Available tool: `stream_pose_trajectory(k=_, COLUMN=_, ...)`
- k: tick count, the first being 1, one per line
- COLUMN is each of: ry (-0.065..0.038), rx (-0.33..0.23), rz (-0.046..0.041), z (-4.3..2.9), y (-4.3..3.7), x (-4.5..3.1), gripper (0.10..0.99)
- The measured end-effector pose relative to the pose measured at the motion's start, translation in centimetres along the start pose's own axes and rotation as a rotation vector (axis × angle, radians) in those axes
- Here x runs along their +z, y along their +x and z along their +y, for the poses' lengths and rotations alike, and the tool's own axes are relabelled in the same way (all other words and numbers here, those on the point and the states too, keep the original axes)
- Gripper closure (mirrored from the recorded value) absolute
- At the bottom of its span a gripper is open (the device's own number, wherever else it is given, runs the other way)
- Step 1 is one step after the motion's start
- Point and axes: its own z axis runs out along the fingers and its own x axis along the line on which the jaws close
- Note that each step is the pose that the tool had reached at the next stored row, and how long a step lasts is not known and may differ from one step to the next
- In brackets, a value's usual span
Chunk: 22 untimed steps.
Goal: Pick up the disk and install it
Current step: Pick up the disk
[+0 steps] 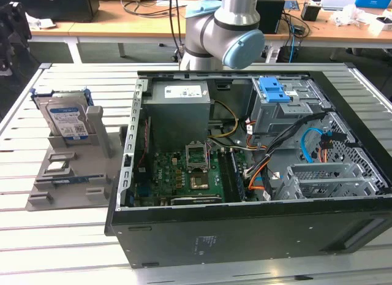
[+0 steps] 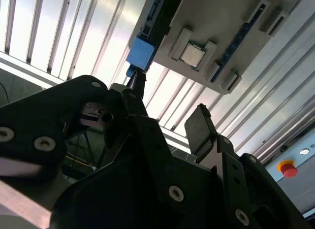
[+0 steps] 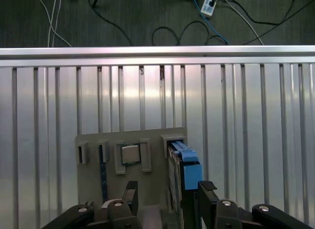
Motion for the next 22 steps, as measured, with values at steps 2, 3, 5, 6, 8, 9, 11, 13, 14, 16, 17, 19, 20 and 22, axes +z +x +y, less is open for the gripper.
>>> stream_pose_trajectory(k=2, ry=0.000, rx=0.000, rz=0.0000, z=0.00, y=-0.24, x=0.00, gripper=0.486)
stream_pose_trajectory(k=3, ry=0.000, rx=0.000, rz=0.0000, z=0.00, y=-0.38, x=0.01, gripper=0.486)
stream_pose_trajectory(k=5, ry=0.000, rx=0.000, rz=0.0001, z=0.00, y=-0.60, x=0.01, gripper=0.486)
stream_pose_trajectory(k=6, ry=0.000, rx=0.000, rz=0.0000, z=0.01, y=-0.70, x=0.02, gripper=0.486)
stream_pose_trajectory(k=8, ry=0.000, rx=0.000, rz=0.0001, z=0.00, y=-0.92, x=0.02, gripper=0.486)
stream_pose_trajectory(k=9, ry=0.000, rx=-0.001, rz=0.0001, z=-0.02, y=-1.23, x=0.02, gripper=0.486)
stream_pose_trajectory(k=11, ry=0.000, rx=-0.001, rz=0.0001, z=-0.03, y=-1.41, x=0.03, gripper=0.486)
stream_pose_trajectory(k=13, ry=0.000, rx=-0.001, rz=0.0001, z=-0.05, y=-1.63, x=0.03, gripper=0.486)
stream_pose_trajectory(k=14, ry=0.000, rx=-0.001, rz=0.0001, z=-0.06, y=-1.73, x=0.04, gripper=0.486)
stream_pose_trajectory(k=16, ry=0.000, rx=-0.001, rz=0.0001, z=-0.08, y=-1.92, x=0.04, gripper=0.486)
stream_pose_trajectory(k=17, ry=0.000, rx=-0.001, rz=0.0001, z=-0.10, y=-2.05, x=0.05, gripper=0.486)
stream_pose_trajectory(k=19, ry=0.000, rx=-0.001, rz=0.0001, z=-0.12, y=-2.19, x=0.08, gripper=0.486)
stream_pose_trajectory(k=20, ry=0.000, rx=-0.001, rz=0.0002, z=-0.14, y=-2.24, x=0.11, gripper=0.486)
stream_pose_trajectory(k=22, ry=0.000, rx=-0.001, rz=0.0005, z=-0.17, y=-2.30, x=0.41, gripper=0.486)
